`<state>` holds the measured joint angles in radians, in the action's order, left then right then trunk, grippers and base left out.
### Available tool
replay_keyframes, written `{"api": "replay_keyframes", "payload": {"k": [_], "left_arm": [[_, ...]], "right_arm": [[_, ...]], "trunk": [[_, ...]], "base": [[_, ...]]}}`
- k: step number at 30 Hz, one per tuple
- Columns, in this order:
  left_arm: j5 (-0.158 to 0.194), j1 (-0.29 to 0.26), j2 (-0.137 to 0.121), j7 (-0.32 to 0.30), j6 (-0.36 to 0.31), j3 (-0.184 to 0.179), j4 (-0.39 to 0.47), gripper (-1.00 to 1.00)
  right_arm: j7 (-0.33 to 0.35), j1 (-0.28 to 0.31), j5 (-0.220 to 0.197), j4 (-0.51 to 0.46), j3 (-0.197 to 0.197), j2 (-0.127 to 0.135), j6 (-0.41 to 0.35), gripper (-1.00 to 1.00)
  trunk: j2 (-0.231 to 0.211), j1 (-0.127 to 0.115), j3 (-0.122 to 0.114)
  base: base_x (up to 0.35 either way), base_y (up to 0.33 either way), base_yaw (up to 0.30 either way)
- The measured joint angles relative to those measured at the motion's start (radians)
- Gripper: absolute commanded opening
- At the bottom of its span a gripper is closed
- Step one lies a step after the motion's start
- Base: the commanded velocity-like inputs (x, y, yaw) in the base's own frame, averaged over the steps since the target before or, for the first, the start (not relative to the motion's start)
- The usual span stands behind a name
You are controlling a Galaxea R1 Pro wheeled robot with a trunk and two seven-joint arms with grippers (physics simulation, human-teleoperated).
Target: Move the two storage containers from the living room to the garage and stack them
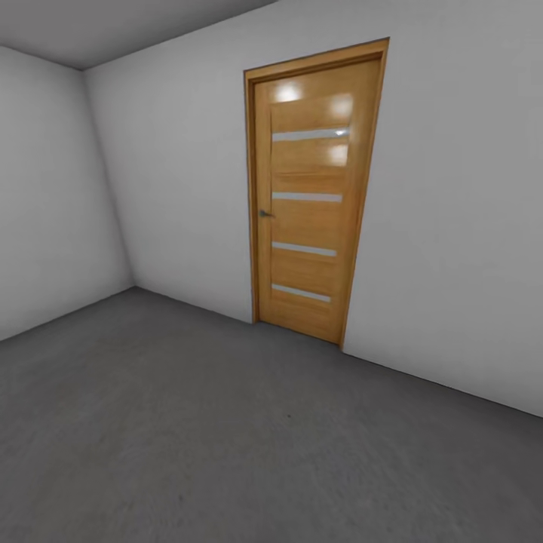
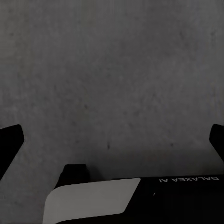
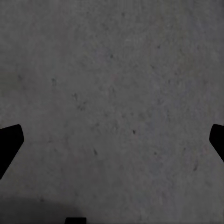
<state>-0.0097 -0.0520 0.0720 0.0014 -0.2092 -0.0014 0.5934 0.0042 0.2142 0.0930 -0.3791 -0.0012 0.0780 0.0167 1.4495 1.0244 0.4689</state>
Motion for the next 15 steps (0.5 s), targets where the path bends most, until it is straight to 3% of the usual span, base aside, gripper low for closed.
{"api": "replay_keyframes", "payload": {"k": [15], "left_arm": [[0.000, 0.000, 0.000, 0.000, 0.000, 0.000, 0.000, 1.00]], "right_arm": [[0.000, 0.000, 0.000, 0.000, 0.000, 0.000, 0.000, 1.00]], "trunk": [[0.000, 0.000, 0.000]], "base": [[0.324, 0.140, 0.000]]}}
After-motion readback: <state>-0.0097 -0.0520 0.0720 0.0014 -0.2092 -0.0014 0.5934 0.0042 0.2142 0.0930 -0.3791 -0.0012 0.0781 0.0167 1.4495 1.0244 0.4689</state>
